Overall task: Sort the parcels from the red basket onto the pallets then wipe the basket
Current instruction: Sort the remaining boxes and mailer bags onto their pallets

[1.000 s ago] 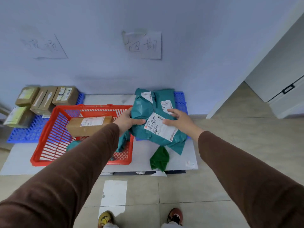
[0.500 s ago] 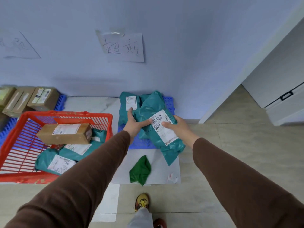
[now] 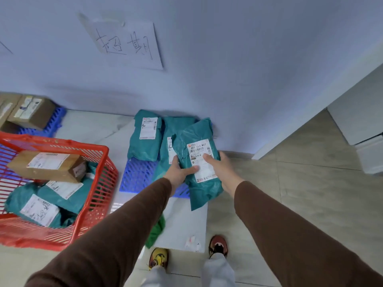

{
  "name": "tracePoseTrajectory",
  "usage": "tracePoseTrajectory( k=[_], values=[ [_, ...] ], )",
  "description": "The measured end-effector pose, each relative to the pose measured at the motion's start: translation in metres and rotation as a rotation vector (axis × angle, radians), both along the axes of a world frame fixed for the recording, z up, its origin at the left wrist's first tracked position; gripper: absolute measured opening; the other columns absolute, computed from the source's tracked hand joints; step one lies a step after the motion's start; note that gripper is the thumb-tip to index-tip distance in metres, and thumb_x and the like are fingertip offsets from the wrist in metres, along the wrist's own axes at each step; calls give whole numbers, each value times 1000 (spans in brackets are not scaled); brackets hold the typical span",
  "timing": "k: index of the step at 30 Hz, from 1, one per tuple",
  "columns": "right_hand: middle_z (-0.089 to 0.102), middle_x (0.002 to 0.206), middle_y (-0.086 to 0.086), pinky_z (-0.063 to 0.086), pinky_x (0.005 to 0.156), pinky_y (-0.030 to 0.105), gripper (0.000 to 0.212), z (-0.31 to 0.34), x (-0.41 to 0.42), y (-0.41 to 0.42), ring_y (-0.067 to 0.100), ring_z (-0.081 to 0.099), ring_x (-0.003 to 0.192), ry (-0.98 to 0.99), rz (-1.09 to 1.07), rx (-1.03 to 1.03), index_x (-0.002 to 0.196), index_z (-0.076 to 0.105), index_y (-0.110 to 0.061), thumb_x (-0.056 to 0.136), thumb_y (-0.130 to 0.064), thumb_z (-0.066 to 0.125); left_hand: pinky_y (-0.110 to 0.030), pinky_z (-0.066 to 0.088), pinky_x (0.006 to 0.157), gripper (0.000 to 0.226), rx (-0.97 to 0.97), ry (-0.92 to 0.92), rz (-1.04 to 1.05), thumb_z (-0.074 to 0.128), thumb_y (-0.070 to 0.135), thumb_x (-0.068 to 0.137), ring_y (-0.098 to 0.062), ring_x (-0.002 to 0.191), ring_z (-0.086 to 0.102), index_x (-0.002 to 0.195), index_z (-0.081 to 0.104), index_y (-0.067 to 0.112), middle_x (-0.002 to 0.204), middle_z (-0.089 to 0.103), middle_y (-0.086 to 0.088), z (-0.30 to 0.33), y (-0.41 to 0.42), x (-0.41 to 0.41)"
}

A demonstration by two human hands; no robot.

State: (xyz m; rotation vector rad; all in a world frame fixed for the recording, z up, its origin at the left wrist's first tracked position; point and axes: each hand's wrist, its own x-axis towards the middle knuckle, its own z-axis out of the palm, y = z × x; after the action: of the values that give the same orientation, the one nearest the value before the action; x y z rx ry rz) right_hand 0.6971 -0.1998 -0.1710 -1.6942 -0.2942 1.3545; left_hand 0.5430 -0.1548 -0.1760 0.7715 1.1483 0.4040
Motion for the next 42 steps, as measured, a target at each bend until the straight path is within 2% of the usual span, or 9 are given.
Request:
tracePoseTrajectory(
  k=[7, 11, 15, 17, 21, 25, 30, 35, 42],
  values=[
    [67, 117, 7, 60, 79, 43, 40, -50, 66, 14, 27, 70, 99, 42, -38, -47, 128, 47, -17, 93, -6, 64, -47, 54, 99, 98, 110, 134, -9, 80, 0, 79, -30, 121, 61, 156, 21, 17, 140, 57, -10, -48, 23, 73],
    [68, 121, 8, 59, 87, 48, 39, -82, 81, 34, 27, 70, 101, 28, -77, -45, 127, 48, -17, 93, -6, 63, -48, 48, 107, 107, 171, 176, -64, 82, 9, 78, -26, 127, 57, 159, 14, 25, 149, 49, -4, -75, 43, 91],
    [66, 123, 5, 59, 82, 40, 44, -108, 85, 56, 22, 68, 101, -3, -78, -24, 135, 46, -16, 95, -6, 60, -43, 39, 115, 103, 242, 256, -134, 73, 9, 87, -20, 140, 44, 160, 4, 32, 162, 30, 2, -97, 60, 96],
    [64, 125, 5, 59, 82, 38, 47, -121, 85, 65, 22, 67, 103, -11, -73, -14, 138, 44, -17, 96, -4, 58, -38, 41, 113, 94, 300, 299, -156, 61, 3, 93, -21, 138, 45, 160, 3, 35, 165, 24, 1, -104, 67, 99],
    [57, 121, -2, 58, 91, 42, 59, -138, 86, 79, 20, 64, 107, -27, -47, -9, 146, 30, -25, 96, 1, 48, -22, 53, 87, 86, 405, 394, -202, 48, -6, 95, -26, 128, 53, 159, 11, 38, 164, 24, 2, -120, 82, 103],
    [56, 125, -4, 56, 90, 37, 54, -159, 85, 82, 16, 61, 105, -198, 16, -9, 137, 35, -26, 94, 0, 53, -35, 34, 118, 83, 486, 490, -260, 49, -8, 94, -24, 151, 24, 157, 23, 38, 166, 19, -5, -141, 98, 107],
    [55, 123, -12, 50, 85, 28, 56, -175, 84, 93, 13, 58, 108, -235, 128, -1, 139, 42, -27, 93, 2, 55, -45, 43, 111, 76, 497, 629, -295, 46, -4, 95, -26, 148, 31, 158, 23, 32, 168, 12, -2, -153, 108, 110],
    [55, 134, -8, 47, 84, 25, 65, -176, 78, 110, 12, 55, 108, -242, 192, 24, 147, 38, -27, 93, 7, 49, -38, 24, 123, 75, 525, 726, -306, 45, 0, 98, -27, 153, 19, 161, 14, 26, 169, 7, -5, -156, 114, 109],
    [50, 150, -4, 47, 104, 34, 74, -175, 80, 105, 16, 52, 125, -211, 323, -33, 157, 28, -32, 97, 2, 54, -42, 25, 122, 76, 504, 757, -380, 48, 8, 100, -31, 153, 14, 161, 6, 24, 169, -3, -7, -155, 108, 101]
  ],
)
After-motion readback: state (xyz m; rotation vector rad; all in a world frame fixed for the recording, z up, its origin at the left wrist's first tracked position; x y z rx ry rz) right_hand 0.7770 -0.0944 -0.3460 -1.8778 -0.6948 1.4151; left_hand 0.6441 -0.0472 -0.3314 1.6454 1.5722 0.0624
